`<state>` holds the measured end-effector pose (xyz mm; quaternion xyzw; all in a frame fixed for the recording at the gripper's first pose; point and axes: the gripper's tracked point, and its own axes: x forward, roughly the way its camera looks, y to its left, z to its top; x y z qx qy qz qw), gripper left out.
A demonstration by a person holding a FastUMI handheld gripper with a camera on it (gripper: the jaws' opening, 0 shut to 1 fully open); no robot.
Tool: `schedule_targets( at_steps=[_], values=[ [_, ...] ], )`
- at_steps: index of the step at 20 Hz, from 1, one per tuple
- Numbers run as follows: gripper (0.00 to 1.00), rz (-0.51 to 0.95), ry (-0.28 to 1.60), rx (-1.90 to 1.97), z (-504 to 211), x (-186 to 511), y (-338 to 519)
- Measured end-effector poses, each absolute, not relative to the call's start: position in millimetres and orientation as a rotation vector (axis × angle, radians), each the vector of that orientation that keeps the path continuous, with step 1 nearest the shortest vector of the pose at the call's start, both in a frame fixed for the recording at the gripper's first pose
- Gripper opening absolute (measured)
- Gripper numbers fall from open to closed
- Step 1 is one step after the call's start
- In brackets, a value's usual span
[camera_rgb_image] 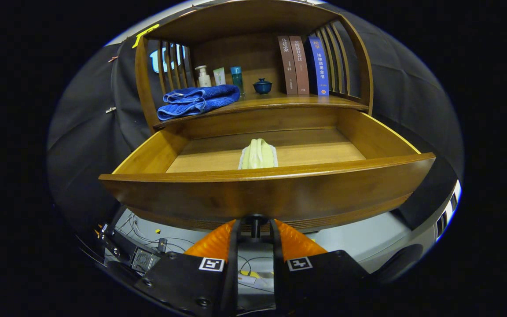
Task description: Pull open the drawer, take out the items inside it, and place them on the countertop above the cabinet.
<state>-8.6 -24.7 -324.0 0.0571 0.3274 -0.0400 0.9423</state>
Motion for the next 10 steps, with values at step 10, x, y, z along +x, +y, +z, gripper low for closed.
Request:
schedule_targets(
  at_steps=[10],
  values=[
    [0.51, -0.056, 0.684, 0.070, -318.2, -22.6, -22.6]
  ],
)
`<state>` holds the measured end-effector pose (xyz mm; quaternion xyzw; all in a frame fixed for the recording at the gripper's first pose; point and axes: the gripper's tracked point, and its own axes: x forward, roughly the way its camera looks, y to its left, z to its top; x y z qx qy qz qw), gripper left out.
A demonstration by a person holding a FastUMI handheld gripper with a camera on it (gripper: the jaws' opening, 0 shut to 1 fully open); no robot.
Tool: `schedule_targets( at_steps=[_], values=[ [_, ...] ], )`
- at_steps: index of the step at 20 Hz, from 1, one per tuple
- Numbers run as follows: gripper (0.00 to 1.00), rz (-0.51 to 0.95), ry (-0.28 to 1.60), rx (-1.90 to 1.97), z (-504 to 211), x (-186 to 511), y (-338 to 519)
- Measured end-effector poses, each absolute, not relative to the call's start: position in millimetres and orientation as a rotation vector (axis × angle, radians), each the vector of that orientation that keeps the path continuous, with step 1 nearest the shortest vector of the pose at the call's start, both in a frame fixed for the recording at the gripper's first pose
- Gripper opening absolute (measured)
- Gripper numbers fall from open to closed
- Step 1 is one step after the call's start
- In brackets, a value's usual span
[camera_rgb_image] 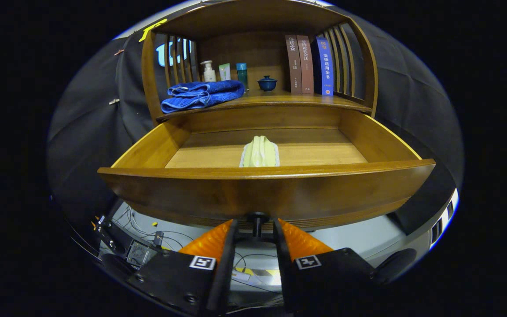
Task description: Pull open the drawer, take out the items inside it, and place them on the countertop above the cabinet.
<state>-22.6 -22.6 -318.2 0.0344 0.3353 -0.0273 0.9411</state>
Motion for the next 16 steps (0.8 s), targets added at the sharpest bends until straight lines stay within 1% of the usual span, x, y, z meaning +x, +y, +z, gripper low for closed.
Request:
schedule_targets(
  at_steps=[3, 5, 7, 8, 10, 14, 16],
  values=[
    [0.96, -0.071, 0.607, 0.073, -269.0, -31.6, -25.0],
    [0.94, -0.076, 0.549, 0.084, -229.0, -22.3, -25.1],
    [0.99, -0.049, 0.555, 0.098, -211.9, -6.9, -19.6],
    [0.99, -0.012, 0.557, 0.114, -206.0, 6.2, -13.4],
    [0.99, 0.007, 0.602, 0.116, -207.8, 32.2, -15.3],
    [1.00, -0.017, 0.669, 0.131, -215.7, 90.6, -24.1],
    [1.00, -0.013, 0.734, 0.126, -229.2, 116.3, -25.0]
  ],
)
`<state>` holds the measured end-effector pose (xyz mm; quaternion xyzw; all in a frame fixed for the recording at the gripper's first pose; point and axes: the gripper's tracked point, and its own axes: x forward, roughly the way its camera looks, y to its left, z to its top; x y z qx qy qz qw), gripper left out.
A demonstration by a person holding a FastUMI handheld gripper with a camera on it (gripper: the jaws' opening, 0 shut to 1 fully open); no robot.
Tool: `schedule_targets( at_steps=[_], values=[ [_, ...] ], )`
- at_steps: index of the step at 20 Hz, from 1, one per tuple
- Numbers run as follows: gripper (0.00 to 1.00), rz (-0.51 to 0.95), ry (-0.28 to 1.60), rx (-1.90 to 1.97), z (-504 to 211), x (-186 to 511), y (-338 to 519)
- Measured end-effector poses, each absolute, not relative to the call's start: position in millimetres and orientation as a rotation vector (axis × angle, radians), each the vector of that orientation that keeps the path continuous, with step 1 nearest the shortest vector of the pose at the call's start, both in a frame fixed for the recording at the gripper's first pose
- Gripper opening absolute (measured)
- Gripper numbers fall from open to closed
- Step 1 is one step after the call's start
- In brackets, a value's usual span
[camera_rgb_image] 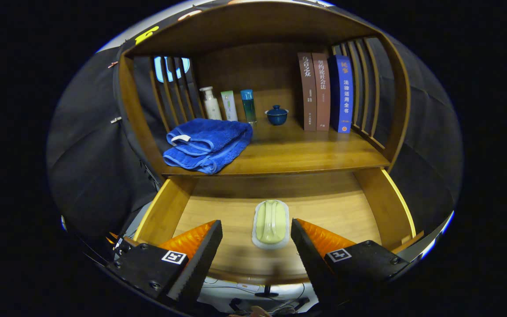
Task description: Pull open the drawer, take out the items inside it, and place them on the countertop above the cabinet.
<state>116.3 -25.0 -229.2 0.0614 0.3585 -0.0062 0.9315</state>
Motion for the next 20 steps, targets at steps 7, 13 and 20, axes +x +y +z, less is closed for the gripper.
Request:
schedule_targets(
  at_steps=[7, 13, 20],
  values=[
    [1.00, -0.087, 1.001, 0.106, -288.7, 163.3, -46.4],
    [0.98, -0.109, 1.162, 0.102, -324.4, 167.1, -47.5],
    [0.43, -0.117, 1.258, 0.096, -340.9, 165.3, -46.9]
  ],
)
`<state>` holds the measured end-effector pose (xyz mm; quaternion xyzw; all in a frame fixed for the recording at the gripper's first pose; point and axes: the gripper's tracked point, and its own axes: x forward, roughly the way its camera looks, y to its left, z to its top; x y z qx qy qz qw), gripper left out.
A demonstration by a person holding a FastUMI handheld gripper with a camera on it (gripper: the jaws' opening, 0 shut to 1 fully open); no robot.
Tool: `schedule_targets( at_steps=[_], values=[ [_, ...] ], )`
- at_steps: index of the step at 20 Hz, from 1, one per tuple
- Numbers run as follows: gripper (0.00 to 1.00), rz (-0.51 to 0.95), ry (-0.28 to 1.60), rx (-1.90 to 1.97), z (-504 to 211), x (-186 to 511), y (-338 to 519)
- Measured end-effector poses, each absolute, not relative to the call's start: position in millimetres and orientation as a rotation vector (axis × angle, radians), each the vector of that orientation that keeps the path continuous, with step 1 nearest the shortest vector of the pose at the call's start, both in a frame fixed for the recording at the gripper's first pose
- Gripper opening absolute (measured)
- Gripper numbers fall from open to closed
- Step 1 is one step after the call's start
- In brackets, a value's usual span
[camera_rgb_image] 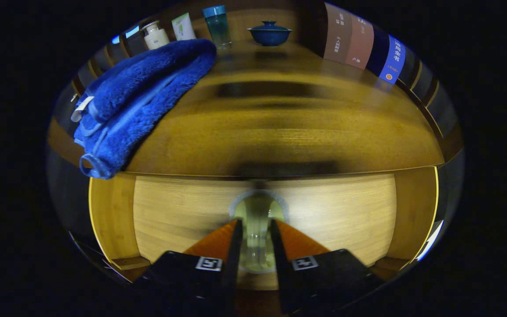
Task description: Pull open the drawer, take out the items inside it, and place them on the countertop above the cabinet.
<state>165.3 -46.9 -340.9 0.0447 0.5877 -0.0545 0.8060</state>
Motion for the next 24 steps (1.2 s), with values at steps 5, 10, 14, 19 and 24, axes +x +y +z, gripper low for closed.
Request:
schedule_targets(
  at_steps=[5, 10, 14, 19, 24],
  values=[
    [0.20, -0.110, 1.263, 0.068, -347.6, 167.2, -47.4],
    [0.20, -0.093, 1.258, 0.079, -345.3, 164.4, -44.1],
    [0.20, -0.071, 1.152, 0.087, -316.0, 153.4, -37.6],
    [0.20, -0.039, 0.943, 0.091, -257.6, 124.4, -29.3],
    [0.20, -0.064, 0.750, 0.055, -191.0, 131.8, -43.0]
  ],
)
